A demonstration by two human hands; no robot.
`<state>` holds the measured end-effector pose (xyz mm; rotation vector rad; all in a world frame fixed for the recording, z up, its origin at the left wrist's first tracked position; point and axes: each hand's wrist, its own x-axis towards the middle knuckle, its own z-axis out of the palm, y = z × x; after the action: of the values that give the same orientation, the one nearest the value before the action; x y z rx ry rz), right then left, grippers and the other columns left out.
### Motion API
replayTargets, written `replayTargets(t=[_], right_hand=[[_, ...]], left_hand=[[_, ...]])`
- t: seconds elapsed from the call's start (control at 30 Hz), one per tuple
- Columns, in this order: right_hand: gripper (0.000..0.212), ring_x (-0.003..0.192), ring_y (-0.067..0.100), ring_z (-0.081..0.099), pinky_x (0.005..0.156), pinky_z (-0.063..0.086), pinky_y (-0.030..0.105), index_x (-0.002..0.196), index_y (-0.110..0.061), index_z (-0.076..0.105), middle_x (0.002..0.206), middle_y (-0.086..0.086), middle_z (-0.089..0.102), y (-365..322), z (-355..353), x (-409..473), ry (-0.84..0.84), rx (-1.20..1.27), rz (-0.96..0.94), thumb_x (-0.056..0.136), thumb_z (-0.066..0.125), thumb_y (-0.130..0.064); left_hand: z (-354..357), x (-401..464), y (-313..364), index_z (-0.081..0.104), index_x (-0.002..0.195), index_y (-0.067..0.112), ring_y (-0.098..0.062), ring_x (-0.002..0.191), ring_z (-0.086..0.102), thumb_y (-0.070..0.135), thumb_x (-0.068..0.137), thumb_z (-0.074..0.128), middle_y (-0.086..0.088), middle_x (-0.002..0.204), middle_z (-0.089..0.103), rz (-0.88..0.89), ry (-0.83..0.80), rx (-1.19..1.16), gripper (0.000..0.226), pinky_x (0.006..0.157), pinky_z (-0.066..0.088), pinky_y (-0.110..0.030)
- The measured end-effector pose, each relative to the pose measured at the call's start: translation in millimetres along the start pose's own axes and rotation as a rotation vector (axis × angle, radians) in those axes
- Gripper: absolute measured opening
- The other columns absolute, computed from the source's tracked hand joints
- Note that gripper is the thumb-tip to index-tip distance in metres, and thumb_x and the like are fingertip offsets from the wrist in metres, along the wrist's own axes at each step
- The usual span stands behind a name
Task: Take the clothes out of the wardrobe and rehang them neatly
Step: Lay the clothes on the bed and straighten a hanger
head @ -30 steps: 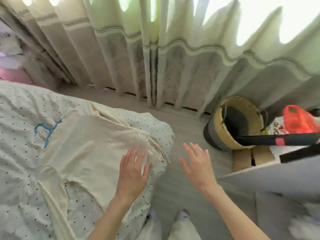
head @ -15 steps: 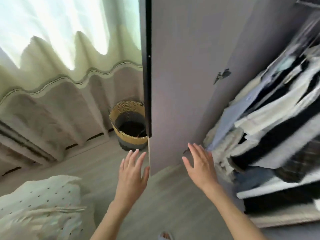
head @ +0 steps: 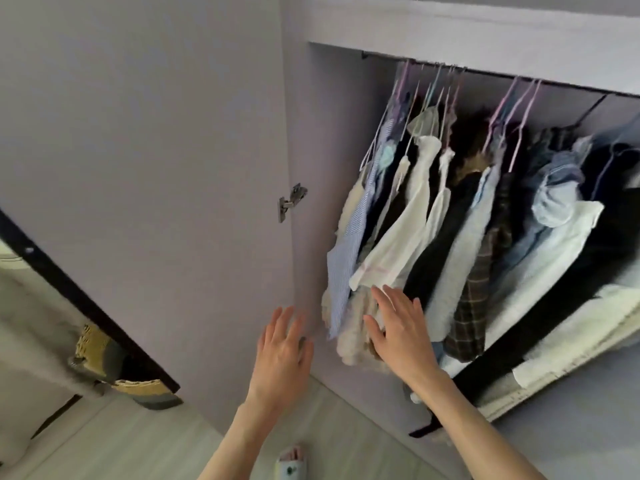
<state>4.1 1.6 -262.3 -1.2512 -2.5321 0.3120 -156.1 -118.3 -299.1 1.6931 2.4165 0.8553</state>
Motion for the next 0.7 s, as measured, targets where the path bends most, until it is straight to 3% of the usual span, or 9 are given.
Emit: replayTargets(t=[0.1,0.2,0.3,0.4,0.57,0.7], right_hand=[[0.049,0.135,0.028,0.036,0.111,0.021,0.052,0.139,-0.012,0.041,0.142,0.012,0.044,15,-14,44,0.054,-0.031,0.03,0.096,0.043,-0.034],[0.051,0.136,0.03,0.033,0.111,0.02,0.051,0.138,-0.009,0.042,0.142,0.015,0.043,23,-30,97,0.154,-0.044,0.033,0.094,0.039,-0.034],[0.045,0.135,0.03,0.035,0.112,0.018,0.05,0.137,-0.007,0.044,0.14,0.015,0.045,23,-44,153,0.232,-0.047,0.036,0.096,0.045,-0.027],[0.045,0.126,0.036,0.046,0.105,0.027,0.056,0.128,-0.003,0.053,0.13,0.019,0.054,21,-52,196,0.337,-0.071,0.009,0.09,0.046,-0.026],[0.043,0.121,0.038,0.051,0.1,0.032,0.06,0.121,-0.004,0.059,0.125,0.02,0.058,32,-67,249,0.423,-0.153,0.019,0.085,0.05,-0.026],[0.046,0.119,0.038,0.053,0.097,0.035,0.061,0.12,-0.004,0.06,0.124,0.02,0.059,52,-74,293,0.39,-0.233,-0.007,0.084,0.049,-0.03]], left_hand=[[9,51,4,0.042,0.124,0.016,-0.036,0.116,0.051,0.029,0.086,0.037,-0.015,0.12,0.059,0.108,-0.001,-0.059,0.04,0.086,0.048,-0.048],[7,114,2,0.041,0.123,0.015,-0.039,0.11,0.056,0.026,0.086,0.038,-0.018,0.117,0.06,0.196,0.0,-0.114,0.039,0.085,0.05,-0.05],[-4,182,2,0.049,0.123,0.009,-0.026,0.11,0.049,0.027,0.088,0.038,-0.021,0.115,0.059,0.239,0.03,-0.203,0.041,0.096,0.038,-0.03],[-16,238,14,0.052,0.126,0.002,-0.018,0.114,0.042,0.033,0.091,0.034,-0.017,0.123,0.055,0.246,0.046,-0.272,0.051,0.098,0.025,-0.017],[-14,309,37,0.045,0.133,0.004,-0.024,0.125,0.042,0.015,0.097,0.045,-0.012,0.133,0.047,0.196,0.036,-0.412,0.038,0.099,0.019,-0.011],[-10,354,47,0.041,0.136,0.005,-0.023,0.13,0.036,0.016,0.098,0.042,-0.012,0.137,0.043,0.128,-0.008,-0.477,0.04,0.098,0.017,-0.01]])
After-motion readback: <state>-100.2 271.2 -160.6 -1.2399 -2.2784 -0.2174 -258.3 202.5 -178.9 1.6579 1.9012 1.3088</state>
